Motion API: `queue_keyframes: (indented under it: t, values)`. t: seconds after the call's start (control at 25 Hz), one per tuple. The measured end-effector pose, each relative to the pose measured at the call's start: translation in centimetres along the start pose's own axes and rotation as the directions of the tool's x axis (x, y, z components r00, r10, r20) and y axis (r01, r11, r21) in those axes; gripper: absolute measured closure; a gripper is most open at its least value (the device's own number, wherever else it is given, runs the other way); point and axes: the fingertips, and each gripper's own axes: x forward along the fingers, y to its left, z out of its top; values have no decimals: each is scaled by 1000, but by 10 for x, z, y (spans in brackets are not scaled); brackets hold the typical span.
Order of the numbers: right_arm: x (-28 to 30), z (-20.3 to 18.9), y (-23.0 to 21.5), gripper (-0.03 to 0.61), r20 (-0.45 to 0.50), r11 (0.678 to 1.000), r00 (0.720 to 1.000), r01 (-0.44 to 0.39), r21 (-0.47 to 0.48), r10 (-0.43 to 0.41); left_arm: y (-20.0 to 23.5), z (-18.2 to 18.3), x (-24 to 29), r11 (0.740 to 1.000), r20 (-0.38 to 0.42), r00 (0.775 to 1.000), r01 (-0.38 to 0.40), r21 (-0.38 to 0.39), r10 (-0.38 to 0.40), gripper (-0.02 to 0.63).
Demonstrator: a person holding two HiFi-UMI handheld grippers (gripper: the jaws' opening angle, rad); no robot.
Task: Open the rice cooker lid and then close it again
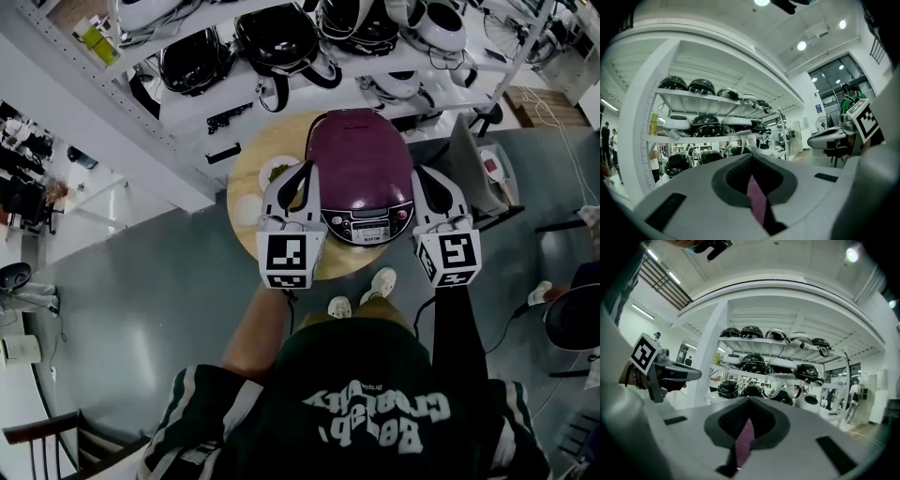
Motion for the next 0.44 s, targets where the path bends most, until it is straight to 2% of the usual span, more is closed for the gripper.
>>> queue_keyframes:
  t: [0.12,0.44]
  values:
    - [-1,-1,0,575,1,1000,1000,1,2,-1,-2,-2,-2,1000,-11,1000,1,23,-1,614]
    - [-3,-8,6,575,-15,1000,1000,-16,8,16,-3,-2,-6,1000,-13,1000,10,4,-10,614]
